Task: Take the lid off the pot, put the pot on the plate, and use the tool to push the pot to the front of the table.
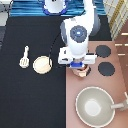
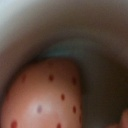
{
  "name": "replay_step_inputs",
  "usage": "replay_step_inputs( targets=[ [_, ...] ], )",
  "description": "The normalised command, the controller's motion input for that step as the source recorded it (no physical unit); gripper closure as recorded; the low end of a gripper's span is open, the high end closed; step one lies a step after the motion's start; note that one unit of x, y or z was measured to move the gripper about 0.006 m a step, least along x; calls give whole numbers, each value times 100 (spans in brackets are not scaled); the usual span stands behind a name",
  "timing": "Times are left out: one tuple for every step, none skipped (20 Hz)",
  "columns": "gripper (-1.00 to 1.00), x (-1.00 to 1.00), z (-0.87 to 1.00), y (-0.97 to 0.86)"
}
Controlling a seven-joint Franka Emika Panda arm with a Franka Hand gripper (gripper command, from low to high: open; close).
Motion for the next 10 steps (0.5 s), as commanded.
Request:
replay_step_inputs(
  targets=[
    [100,-7,-3,13],
    [100,-3,0,15],
    [100,0,4,17],
    [100,0,11,18],
    [100,0,19,17],
    [100,4,30,18],
    [100,12,43,19],
    [100,16,54,21],
    [100,20,63,22],
    [100,21,67,22]
  ],
)
